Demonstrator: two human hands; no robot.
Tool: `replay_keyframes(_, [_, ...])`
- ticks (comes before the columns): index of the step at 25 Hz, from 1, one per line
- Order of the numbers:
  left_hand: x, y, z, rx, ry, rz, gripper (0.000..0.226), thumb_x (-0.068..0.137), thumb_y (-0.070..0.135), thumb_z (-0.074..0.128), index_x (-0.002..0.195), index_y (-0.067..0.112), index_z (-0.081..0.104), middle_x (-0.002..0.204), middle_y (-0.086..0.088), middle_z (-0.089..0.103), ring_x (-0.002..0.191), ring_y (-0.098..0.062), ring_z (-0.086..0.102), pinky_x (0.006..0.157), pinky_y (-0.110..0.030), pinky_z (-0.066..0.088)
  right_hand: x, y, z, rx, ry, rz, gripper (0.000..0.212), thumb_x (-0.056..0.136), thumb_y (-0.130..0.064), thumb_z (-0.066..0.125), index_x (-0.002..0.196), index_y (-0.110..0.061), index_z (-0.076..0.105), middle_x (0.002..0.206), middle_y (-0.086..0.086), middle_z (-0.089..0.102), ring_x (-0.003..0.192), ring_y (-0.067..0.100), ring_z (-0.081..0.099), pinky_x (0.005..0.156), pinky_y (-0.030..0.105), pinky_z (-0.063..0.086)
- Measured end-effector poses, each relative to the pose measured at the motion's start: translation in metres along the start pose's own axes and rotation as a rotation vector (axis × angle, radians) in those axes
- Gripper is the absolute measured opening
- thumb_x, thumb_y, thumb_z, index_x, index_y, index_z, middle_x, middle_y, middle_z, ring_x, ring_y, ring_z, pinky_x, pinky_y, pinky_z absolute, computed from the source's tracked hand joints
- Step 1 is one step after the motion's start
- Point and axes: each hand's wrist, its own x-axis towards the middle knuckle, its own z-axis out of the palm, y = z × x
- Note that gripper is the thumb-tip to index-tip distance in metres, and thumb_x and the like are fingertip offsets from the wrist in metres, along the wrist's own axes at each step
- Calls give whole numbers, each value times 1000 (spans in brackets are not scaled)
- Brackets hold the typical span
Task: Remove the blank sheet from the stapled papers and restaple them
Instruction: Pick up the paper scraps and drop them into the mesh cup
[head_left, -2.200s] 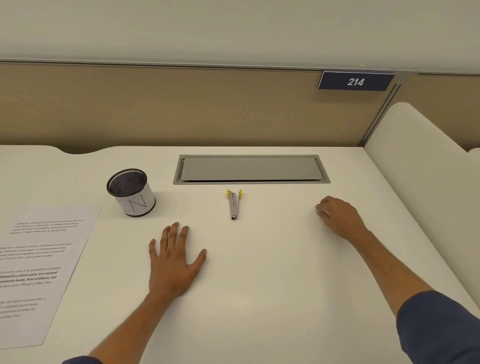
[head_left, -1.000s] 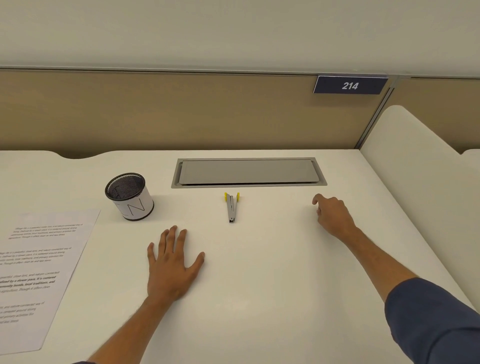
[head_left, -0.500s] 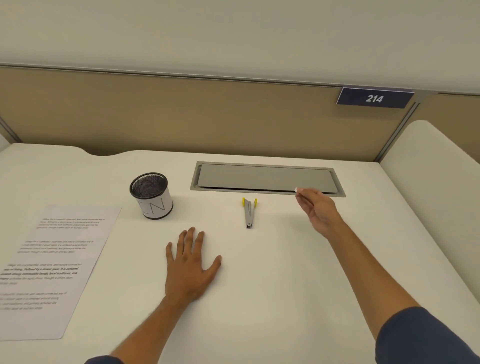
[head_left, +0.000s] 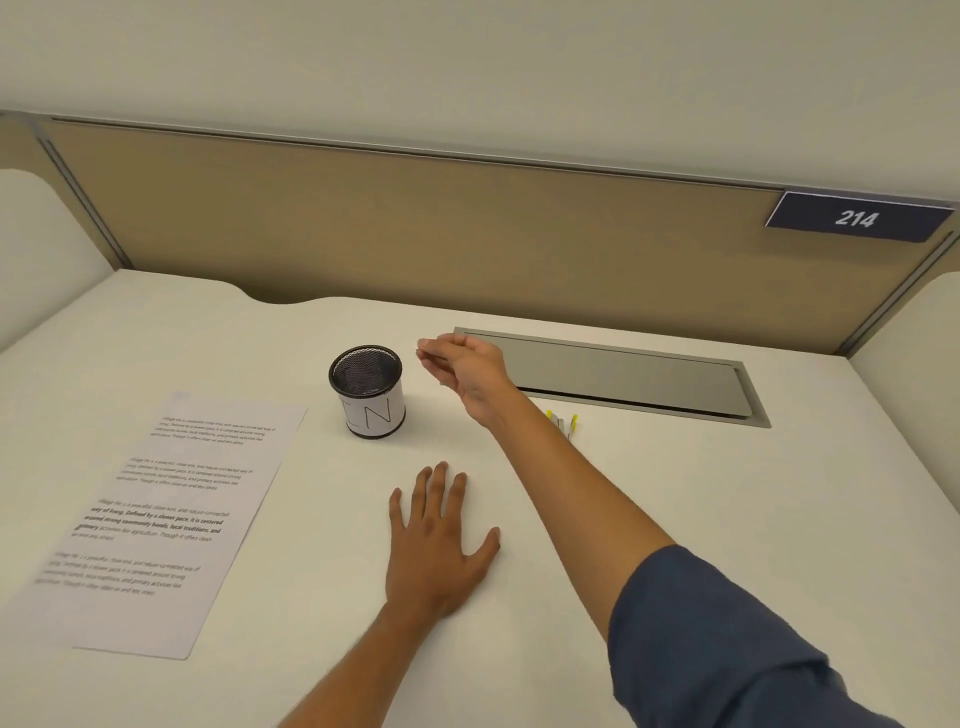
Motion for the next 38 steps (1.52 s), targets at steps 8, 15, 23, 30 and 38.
replay_keyframes(8, [1,0,-2,-11,-29,-27,82,86,70,25,152,21,25,163,-4,13,151,-23,6,120,-51,1,33,22,51,-1053,-71,-432,18,78,1,59,77,-15,67,83,9,72,84,26,67,81,40,56])
replay_keyframes(15, [2,-2,-3,-33,-80,-27,87,86,72,26,155,20,11,164,-4,8,151,-22,0,120,-53,-2,35,31,58,-1566,-123,-625,28,76,4,53,94,-12,68,93,8,69,87,31,62,66,31,44])
replay_keyframes(23, [0,-1,-3,-36,-34,-21,82,86,70,24,152,21,24,163,-3,13,151,-22,5,120,-50,-2,18,20,42,-1426,-130,-617,22,89,-19,58,108,-17,68,105,3,71,95,23,64,80,34,50])
replay_keyframes(30, [-1,-4,1,-14,1,-7,80,85,69,28,148,20,35,160,-3,24,148,-22,16,118,-50,5,-47,11,-93,-832,242,-475,17,87,-19,66,101,-13,72,94,-7,71,88,5,66,81,19,52])
replay_keyframes(38, [0,-3,2,9,1,-16,81,84,70,26,148,21,35,160,-1,24,148,-20,14,118,-50,7,-124,19,-297,-1741,606,-370,65,89,-59,26,126,-18,61,140,4,48,132,24,41,107,43,30])
